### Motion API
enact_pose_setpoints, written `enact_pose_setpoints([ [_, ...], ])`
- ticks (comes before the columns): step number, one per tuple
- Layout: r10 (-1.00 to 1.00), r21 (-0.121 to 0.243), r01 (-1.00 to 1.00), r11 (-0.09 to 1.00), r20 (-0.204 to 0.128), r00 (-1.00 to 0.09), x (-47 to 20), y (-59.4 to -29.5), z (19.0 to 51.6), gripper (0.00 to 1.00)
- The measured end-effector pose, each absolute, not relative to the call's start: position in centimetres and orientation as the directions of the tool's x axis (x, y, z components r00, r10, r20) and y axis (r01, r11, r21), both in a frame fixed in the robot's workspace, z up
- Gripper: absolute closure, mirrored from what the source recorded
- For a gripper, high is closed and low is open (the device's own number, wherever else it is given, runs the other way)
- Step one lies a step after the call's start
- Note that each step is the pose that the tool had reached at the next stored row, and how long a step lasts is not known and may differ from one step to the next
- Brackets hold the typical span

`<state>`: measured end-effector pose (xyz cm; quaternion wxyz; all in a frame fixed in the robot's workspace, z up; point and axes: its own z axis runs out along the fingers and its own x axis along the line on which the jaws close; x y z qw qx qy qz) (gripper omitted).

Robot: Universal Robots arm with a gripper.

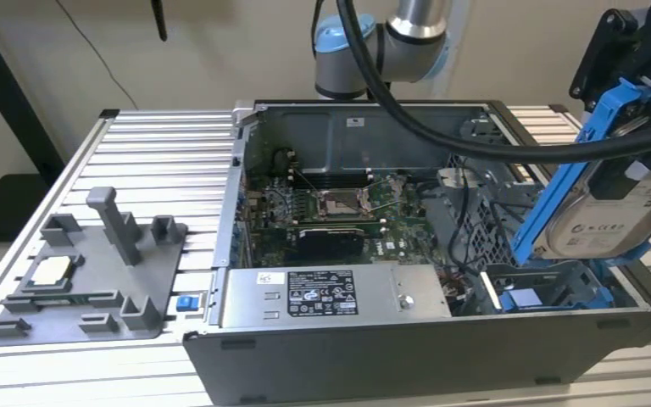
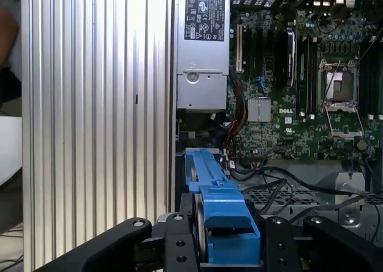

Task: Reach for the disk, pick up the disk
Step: 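Pick up the disk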

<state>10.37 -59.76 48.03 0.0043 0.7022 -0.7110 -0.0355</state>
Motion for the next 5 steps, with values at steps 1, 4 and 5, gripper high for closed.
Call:
enact_pose_setpoints([
  [1, -0.999, 0.057, -0.998, 0.011, -0.044, -0.014, 10.37, -59.76, 48.03, 1.00],
  [4, -0.999, 0.057, -0.998, 0.011, -0.044, -0.014, 10.37, -59.76, 48.02, 1.00],
  [5, -0.999, 0.057, -0.998, 0.011, -0.044, -0.014, 10.37, -59.76, 48.02, 1.00],
])
